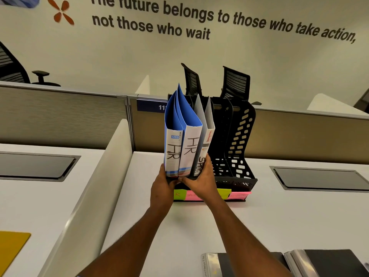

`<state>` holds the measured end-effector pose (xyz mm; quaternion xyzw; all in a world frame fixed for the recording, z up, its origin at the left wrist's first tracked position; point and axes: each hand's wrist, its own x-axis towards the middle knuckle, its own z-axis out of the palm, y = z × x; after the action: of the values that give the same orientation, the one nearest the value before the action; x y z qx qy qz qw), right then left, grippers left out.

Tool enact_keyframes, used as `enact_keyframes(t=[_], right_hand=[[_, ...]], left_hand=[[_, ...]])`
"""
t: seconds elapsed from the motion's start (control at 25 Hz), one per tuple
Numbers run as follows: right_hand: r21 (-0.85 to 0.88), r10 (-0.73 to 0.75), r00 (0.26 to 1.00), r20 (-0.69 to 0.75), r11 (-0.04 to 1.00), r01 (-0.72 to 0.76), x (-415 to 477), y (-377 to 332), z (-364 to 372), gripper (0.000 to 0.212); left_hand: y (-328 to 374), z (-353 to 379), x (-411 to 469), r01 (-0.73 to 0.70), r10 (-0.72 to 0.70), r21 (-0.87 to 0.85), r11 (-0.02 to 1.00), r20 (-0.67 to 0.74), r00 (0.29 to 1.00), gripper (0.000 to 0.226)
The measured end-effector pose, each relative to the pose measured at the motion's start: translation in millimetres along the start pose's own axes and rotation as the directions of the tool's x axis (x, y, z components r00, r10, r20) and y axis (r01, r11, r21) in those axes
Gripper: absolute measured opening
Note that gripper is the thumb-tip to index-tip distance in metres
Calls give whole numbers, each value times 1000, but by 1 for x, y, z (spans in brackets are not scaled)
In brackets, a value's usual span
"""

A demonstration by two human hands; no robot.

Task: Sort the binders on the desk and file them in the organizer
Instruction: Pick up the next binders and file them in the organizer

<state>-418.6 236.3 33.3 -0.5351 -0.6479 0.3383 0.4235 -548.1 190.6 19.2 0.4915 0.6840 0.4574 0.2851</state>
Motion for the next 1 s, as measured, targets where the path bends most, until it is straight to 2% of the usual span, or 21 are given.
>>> enact_keyframes(t=[0.08,0.2,0.28,0.44,0.56,0.64,0.72,0.88,1.0], right_hand=[[-49,31,999,24,998,-30,-4,2,-4,119],[-109,49,998,39,993,-44,-16,3,-12,119],[-119,57,998,35,991,-52,-27,2,-20,118],[-136,89,996,-6,987,-89,-68,3,-32,102],[-227,150,988,30,964,-139,-116,7,-39,86],[-289,221,973,63,938,-194,-152,9,-44,80],[-345,250,967,52,913,-218,-190,12,-51,77],[-416,291,956,32,873,-252,-257,25,-58,71],[-571,417,909,24,752,-330,-299,32,-54,82]], left_hand=[[-1,2,-7,48,-48,15,999,-11,999,60],[-4,8,-35,194,-191,43,980,-61,980,68],[-8,14,-62,231,-228,45,972,-65,971,60],[-17,19,-106,291,-306,178,940,62,950,54],[-15,17,-131,261,-341,352,899,189,921,46],[-12,18,-146,234,-352,401,886,251,902,37],[-10,23,-162,286,-383,315,905,308,871,29],[-5,34,-183,481,-482,97,871,359,799,35],[-11,42,-188,505,-508,101,857,328,796,35]])
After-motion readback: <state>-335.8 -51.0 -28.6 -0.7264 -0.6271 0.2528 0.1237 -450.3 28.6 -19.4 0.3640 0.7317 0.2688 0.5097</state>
